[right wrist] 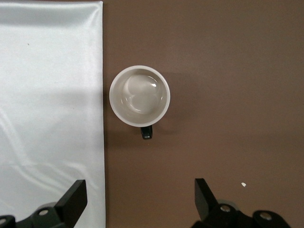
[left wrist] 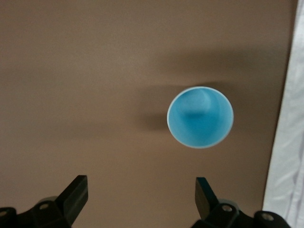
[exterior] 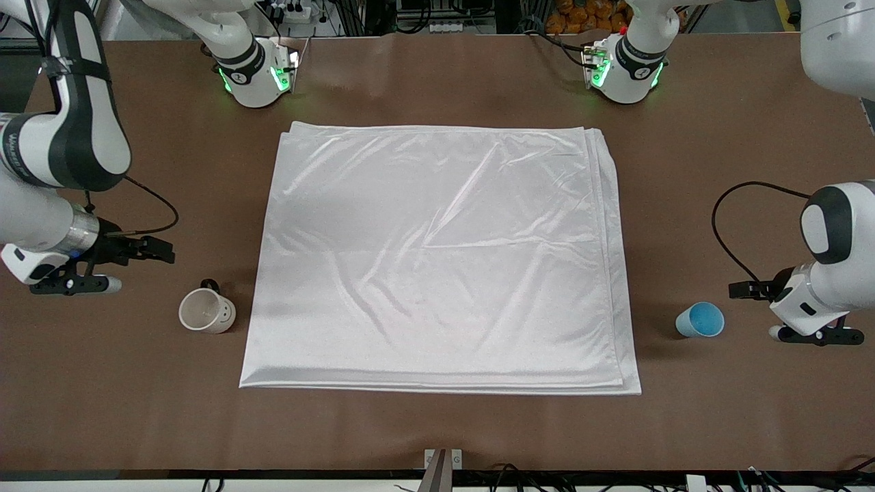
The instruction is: Place blue cup into white mug on cloth
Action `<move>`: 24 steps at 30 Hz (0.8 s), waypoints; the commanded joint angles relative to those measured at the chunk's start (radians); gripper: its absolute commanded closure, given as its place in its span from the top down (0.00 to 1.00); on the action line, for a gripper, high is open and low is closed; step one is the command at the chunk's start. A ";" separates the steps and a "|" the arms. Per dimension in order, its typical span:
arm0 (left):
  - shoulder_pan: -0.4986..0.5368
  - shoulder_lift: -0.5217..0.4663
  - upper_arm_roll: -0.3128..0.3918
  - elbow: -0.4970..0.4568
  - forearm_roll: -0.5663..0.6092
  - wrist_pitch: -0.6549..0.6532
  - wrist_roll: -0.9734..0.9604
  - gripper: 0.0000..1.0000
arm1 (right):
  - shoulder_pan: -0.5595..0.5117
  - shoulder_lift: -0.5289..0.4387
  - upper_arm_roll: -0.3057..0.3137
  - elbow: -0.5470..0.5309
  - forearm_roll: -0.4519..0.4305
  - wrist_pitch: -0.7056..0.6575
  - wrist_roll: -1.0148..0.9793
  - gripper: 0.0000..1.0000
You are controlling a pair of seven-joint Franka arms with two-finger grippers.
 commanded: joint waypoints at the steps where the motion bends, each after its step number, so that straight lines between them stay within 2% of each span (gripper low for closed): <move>1: 0.002 0.062 -0.008 0.035 0.021 0.045 0.007 1.00 | 0.007 -0.018 0.005 -0.106 0.013 0.125 0.005 1.00; 24: 0.004 0.164 -0.008 0.032 0.018 0.200 0.010 1.00 | 0.030 0.085 0.005 -0.215 0.013 0.376 0.005 0.98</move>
